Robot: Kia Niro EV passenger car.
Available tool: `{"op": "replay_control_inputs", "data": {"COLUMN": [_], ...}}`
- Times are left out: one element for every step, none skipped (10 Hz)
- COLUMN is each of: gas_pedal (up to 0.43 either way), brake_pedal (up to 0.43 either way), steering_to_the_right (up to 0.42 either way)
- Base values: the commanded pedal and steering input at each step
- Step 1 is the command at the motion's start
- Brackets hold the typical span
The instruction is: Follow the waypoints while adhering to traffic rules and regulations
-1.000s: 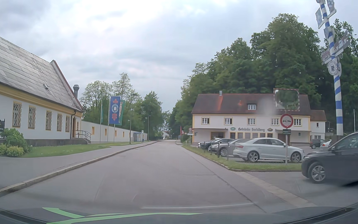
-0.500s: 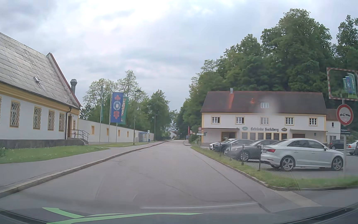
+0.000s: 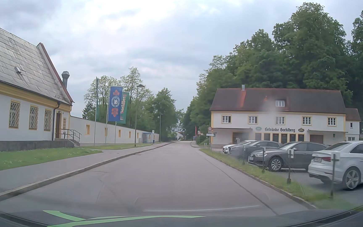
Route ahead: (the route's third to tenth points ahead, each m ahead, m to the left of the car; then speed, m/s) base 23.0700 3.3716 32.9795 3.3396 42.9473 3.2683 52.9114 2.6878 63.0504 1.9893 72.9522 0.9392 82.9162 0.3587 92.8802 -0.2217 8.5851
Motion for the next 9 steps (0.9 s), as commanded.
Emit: {"op": "replay_control_inputs", "data": {"gas_pedal": [0.189, 0.177, 0.177, 0.177, 0.169, 0.169, 0.169, 0.169, 0.157], "brake_pedal": [0.0, 0.0, 0.0, 0.0, 0.0, 0.0, 0.0, 0.0, 0.0], "steering_to_the_right": [-0.011, -0.005, 0.002, 0.003, 0.003, 0.003, 0.003, 0.003, 0.003]}}
